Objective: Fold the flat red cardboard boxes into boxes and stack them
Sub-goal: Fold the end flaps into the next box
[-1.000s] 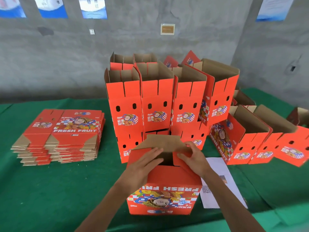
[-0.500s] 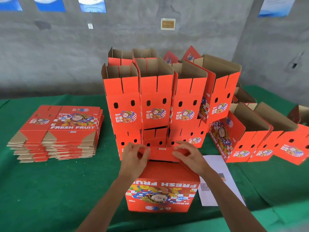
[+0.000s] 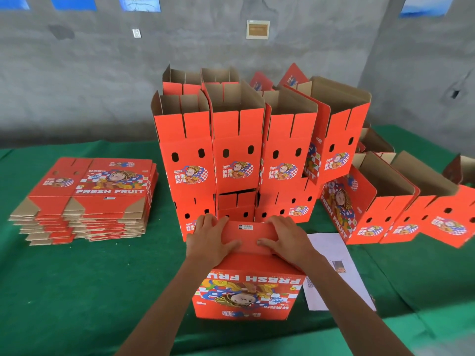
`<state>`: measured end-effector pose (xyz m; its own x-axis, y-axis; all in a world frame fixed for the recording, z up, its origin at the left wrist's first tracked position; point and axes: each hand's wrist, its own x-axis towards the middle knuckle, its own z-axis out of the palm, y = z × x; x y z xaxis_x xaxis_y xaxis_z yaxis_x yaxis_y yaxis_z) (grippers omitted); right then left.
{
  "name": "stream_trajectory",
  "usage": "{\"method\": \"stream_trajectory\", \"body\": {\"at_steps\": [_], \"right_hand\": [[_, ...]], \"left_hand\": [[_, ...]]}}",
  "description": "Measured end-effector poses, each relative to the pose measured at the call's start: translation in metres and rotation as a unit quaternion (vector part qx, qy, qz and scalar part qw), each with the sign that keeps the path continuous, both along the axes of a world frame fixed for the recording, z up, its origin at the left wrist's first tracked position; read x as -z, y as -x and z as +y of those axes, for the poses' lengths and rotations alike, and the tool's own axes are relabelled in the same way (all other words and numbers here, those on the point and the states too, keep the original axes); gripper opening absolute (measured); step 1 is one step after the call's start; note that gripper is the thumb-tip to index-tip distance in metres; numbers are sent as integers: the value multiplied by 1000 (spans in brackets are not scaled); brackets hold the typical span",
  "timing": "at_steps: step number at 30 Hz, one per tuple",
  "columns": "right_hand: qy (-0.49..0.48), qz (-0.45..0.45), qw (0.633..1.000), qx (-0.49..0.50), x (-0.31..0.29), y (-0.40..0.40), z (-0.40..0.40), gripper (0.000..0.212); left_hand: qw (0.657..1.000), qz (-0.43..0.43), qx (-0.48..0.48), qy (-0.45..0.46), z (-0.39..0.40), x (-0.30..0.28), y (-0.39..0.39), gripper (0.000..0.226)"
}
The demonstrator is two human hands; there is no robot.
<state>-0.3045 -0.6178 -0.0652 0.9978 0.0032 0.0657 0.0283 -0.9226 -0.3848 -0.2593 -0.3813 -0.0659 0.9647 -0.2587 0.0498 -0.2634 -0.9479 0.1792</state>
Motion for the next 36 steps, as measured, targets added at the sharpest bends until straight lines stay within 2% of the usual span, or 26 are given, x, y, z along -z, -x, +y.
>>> {"method": "stream_trajectory", "body": {"at_steps": [2, 4, 6, 8, 9, 12, 14, 18, 24, 27, 30, 33, 36], "right_hand": [[-96, -4, 995, 10, -1, 3, -2, 50], [-225, -36, 972, 53, 2, 8, -5, 32], [-321, -58, 933, 151, 6, 11, -9, 52], [-351, 3, 903, 247, 8, 15, -17, 70], [-350, 71, 895, 269, 11, 19, -21, 73], [-374, 290, 836, 277, 20, 34, -30, 79], [-391, 367, 794, 287, 23, 42, -30, 84], [-455, 413, 732, 294, 22, 54, -28, 69], [-570, 394, 668, 270, 40, 78, -30, 62], [-588, 394, 667, 234, 43, 85, -31, 70], [-594, 384, 683, 181, 21, 85, -32, 81], [-555, 335, 743, 164, -23, 86, -43, 92], [-493, 243, 820, 162, -73, 100, -58, 78]], "left_hand": [[999, 4, -13, 42, 4, -1, -2, 60], [998, 18, -22, 55, 6, 2, 0, 58], [999, 11, -27, 43, 8, 6, 2, 58], [998, 7, -38, 55, 12, 6, 0, 60], [997, 8, -39, 59, 14, 6, -1, 61], [998, 12, -36, 59, 15, 5, 0, 63], [998, 12, -33, 53, 12, 4, 2, 64], [998, 8, -36, 55, 13, 6, 3, 65], [995, 4, -32, 99, 18, 8, 6, 58], [992, 4, -38, 124, 25, 7, 12, 56], [971, -11, -58, 232, 38, -2, 12, 56], [942, -4, -54, 332, 35, -10, 14, 64], [897, 49, -38, 437, 13, -15, 18, 73]]}}
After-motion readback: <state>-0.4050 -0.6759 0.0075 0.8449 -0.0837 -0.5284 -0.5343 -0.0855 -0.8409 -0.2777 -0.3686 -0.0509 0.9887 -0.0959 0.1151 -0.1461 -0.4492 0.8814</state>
